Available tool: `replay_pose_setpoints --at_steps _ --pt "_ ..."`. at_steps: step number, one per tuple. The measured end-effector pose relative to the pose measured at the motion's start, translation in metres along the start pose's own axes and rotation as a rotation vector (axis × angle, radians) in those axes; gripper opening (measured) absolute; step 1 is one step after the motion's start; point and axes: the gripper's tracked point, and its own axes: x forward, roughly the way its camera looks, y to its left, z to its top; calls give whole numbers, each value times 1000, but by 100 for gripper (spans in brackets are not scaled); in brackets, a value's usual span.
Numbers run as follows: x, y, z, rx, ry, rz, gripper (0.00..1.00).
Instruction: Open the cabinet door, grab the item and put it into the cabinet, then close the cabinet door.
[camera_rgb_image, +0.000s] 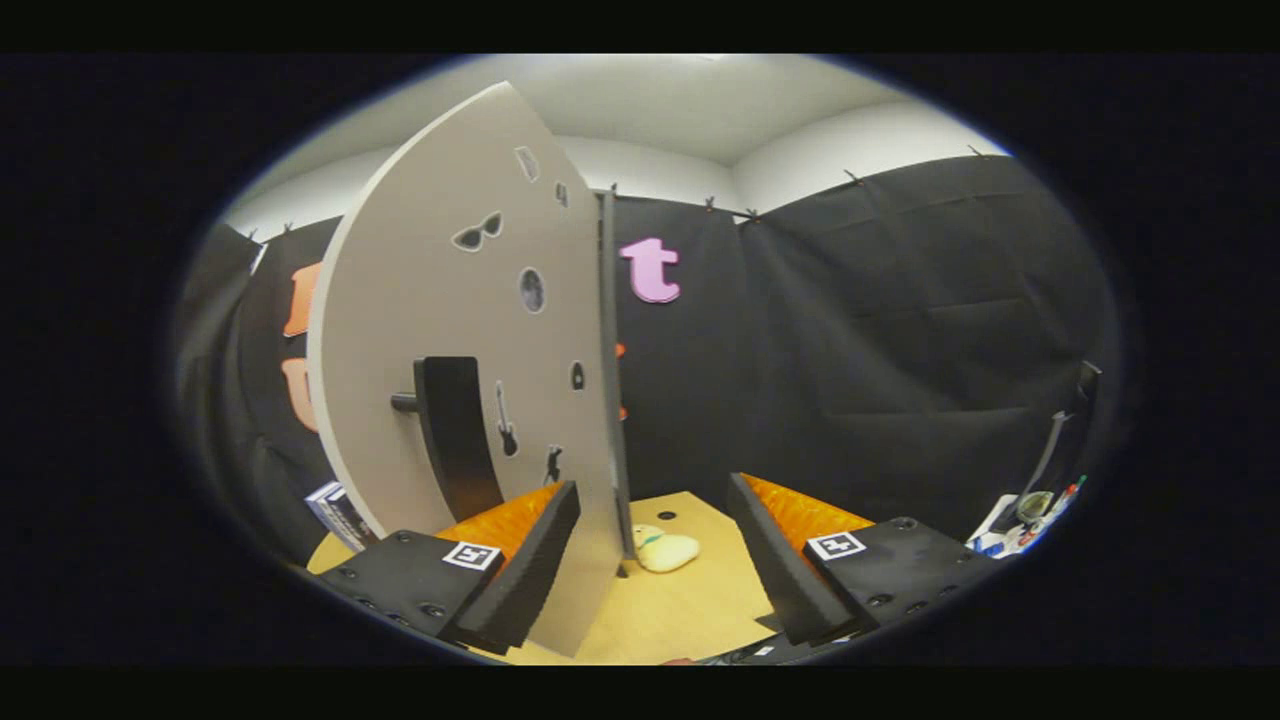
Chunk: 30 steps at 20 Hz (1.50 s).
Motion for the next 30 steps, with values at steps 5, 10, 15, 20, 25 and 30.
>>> replay_pose_setpoints --at_steps 5,10,15,20,25,30 --pt "22 55 -7 -5 39 155 97" --pt "30 92 0 -25 37 265 97" --pt "34 128 1 -24 50 387 97" --pt "41 164 0 -21 54 494 97" --pt "53 178 -4 -12 61 538 97" --pt "61 188 -5 -27 61 548 97"
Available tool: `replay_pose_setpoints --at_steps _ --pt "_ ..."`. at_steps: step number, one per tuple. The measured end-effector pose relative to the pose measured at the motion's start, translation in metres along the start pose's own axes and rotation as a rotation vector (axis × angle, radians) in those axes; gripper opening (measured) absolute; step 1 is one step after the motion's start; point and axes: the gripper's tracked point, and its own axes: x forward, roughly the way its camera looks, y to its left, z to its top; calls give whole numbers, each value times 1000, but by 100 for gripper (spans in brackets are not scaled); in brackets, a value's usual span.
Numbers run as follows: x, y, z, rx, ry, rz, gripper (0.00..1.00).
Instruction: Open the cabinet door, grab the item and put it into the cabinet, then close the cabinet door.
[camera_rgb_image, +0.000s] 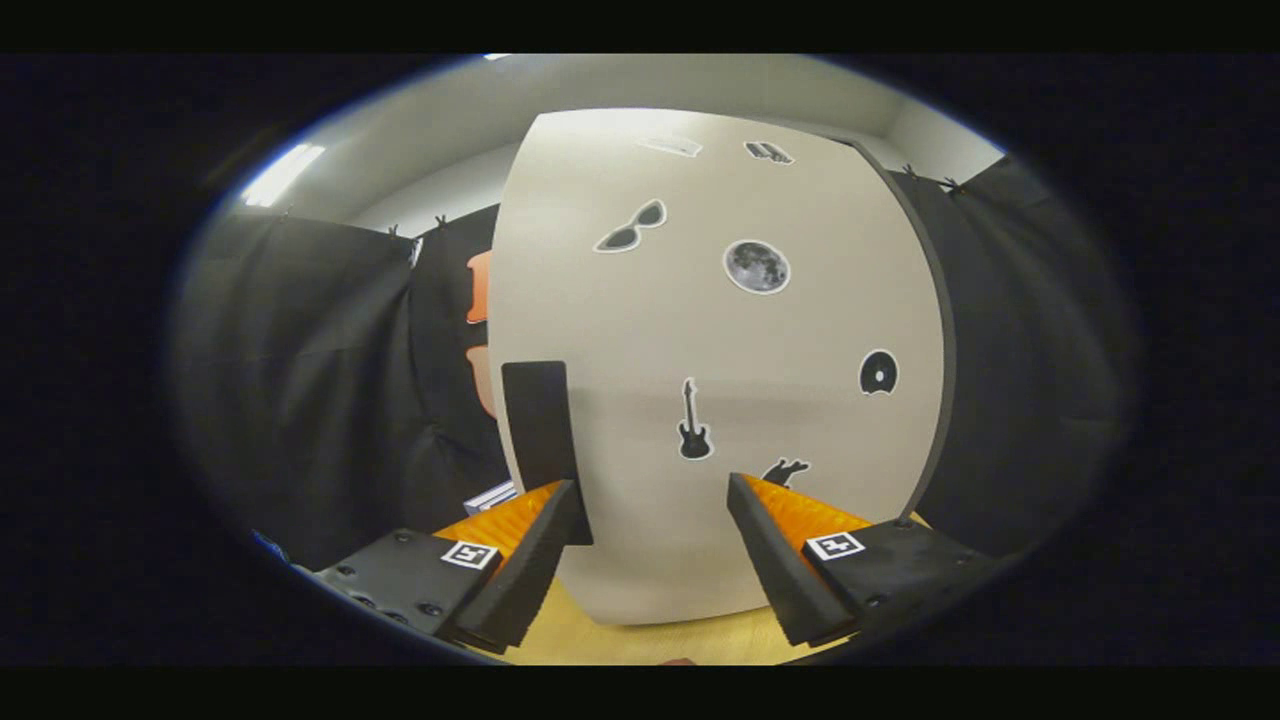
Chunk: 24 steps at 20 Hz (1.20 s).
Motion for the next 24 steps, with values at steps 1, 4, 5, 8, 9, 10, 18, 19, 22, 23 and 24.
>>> replay_pose_setpoints --at_steps 1,4,5,8,9,10,18,19,22,23,24 --pt "2 0 0 -8 3 -3 97" --pt "13 0 -2 -7 15 -11 97" --pt "17 0 -3 0 17 -13 97" --pt "38 3 0 23 17 -14 97" --pt "43 3 -1 30 17 -13 97" --pt "49 4 0 34 17 -12 97" --pt "76 6 2 62 24 18 97" --pt "76 3 3 69 26 17 97" --pt "60 -7 2 69 28 0 100" --pt "53 -11 5 65 20 -6 100" --pt "44 -16 6 60 16 -16 99"
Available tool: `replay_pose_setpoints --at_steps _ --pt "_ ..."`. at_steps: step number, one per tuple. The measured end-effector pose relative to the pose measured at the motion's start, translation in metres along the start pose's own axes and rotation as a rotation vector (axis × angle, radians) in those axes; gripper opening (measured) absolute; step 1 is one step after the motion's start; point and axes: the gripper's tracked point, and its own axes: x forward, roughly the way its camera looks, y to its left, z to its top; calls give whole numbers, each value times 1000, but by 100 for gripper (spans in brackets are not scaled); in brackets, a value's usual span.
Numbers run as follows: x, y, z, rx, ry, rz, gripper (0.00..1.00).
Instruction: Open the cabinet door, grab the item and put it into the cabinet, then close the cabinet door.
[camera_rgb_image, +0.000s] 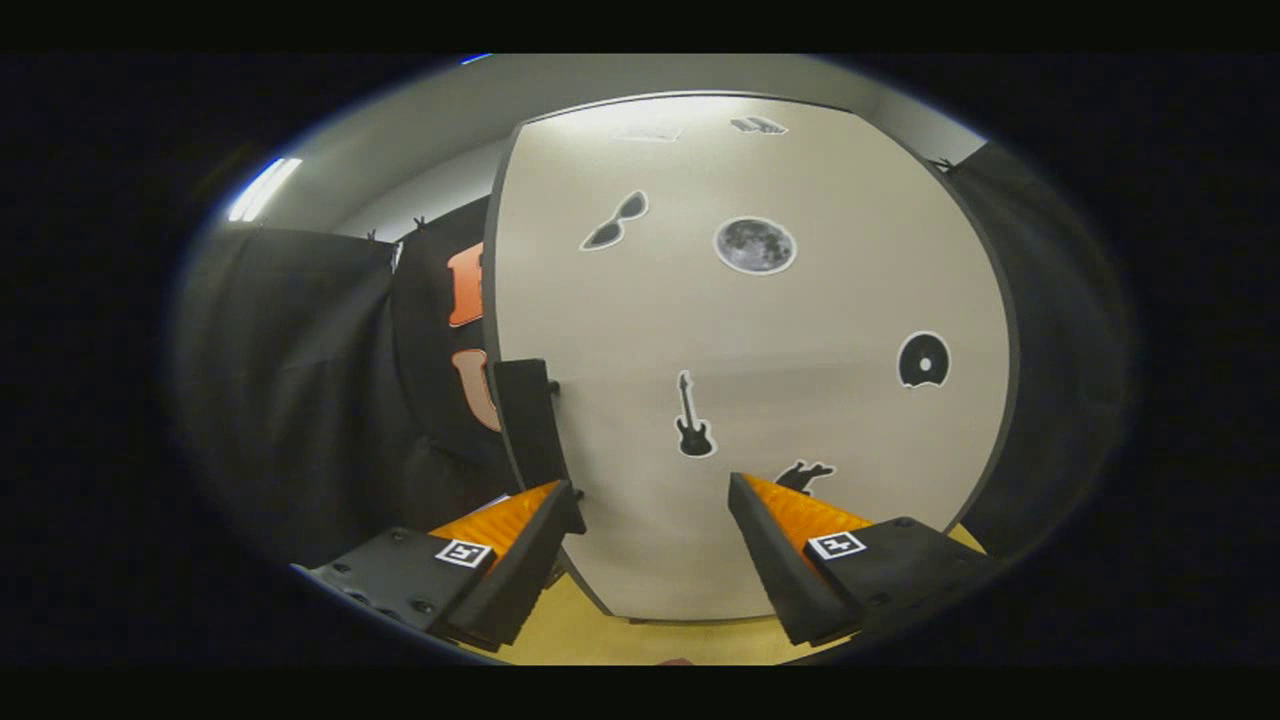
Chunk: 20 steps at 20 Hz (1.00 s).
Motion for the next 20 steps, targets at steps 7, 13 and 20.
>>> replay_pose_setpoints --at_steps 7,13,20 --pt "-85 -65 15 -17 -41 -98 99" --pt "-152 -127 19 14 -75 -169 99" --pt "-203 -188 9 24 -65 -214 98"
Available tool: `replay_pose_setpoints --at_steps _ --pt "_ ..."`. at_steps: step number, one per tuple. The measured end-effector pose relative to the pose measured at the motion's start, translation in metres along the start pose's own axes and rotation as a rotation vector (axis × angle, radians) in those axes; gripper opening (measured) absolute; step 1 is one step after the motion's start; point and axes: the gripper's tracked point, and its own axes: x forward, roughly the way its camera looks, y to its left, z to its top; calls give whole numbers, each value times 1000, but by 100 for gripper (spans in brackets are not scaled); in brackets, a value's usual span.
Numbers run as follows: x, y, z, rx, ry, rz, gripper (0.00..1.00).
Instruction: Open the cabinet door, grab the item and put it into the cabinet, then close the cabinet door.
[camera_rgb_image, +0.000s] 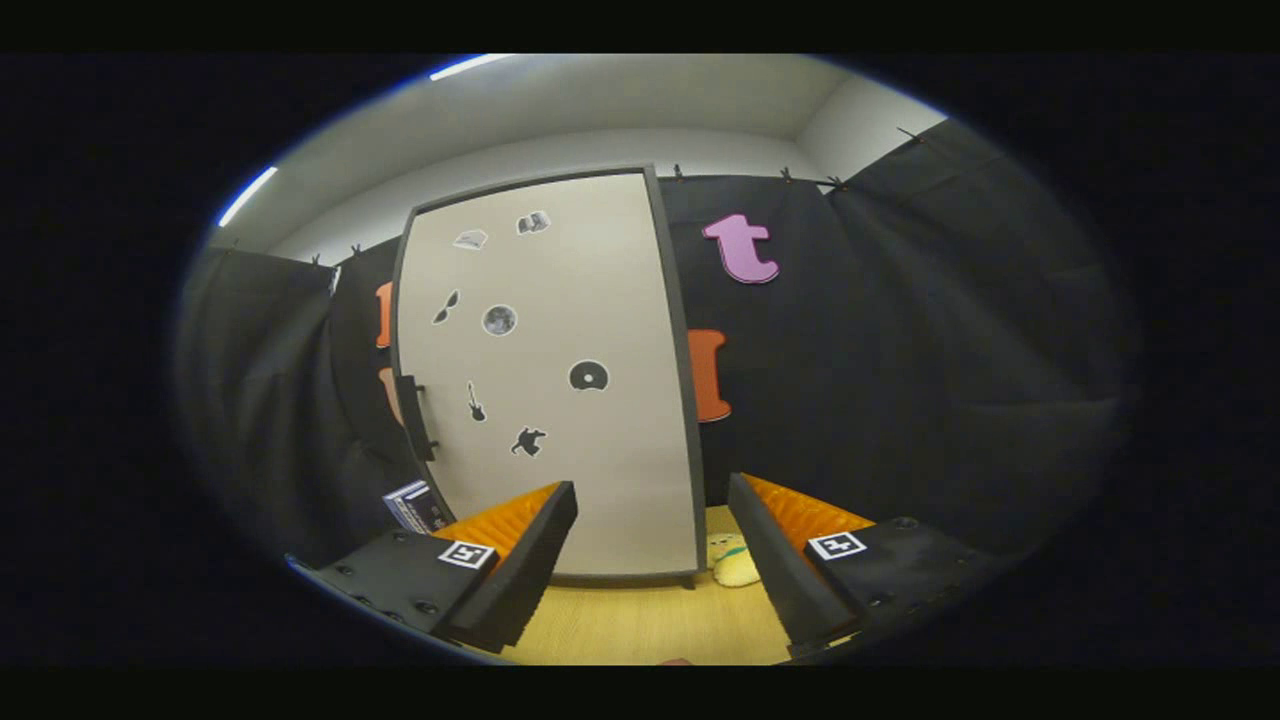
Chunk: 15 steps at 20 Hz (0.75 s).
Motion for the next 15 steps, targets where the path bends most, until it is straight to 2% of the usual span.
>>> replay_pose_setpoints --at_steps 6,11,15 --pt "-29 -32 0 -8 0 -2 97" --pt "-49 -47 -3 -35 -24 -38 97" --pt "-62 -46 -1 3 -50 -48 97"
